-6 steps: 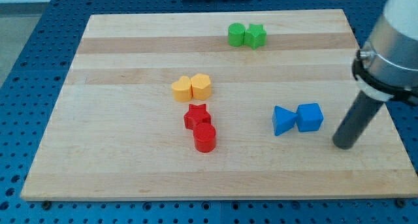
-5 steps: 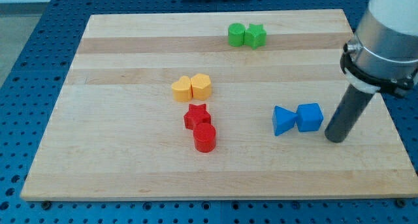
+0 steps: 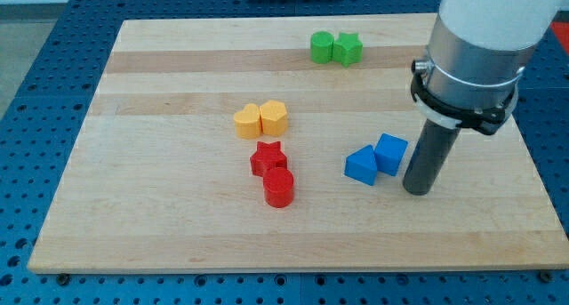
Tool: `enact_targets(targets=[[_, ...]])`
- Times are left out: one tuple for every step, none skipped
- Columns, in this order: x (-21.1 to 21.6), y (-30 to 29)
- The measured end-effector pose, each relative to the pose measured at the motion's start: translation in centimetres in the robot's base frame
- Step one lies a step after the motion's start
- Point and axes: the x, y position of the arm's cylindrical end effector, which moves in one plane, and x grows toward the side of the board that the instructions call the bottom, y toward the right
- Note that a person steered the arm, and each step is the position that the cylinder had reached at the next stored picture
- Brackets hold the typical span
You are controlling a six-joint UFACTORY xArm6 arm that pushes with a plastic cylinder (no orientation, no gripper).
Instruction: Move blue cube to the top left of the board
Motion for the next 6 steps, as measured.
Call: enact_targets(targets=[[-1.2, -1.1], [-1.4, -3.2], [-1.6, -4.5], [-2.6, -4.1], [-4.4, -3.6], [-6.3, -3.1]])
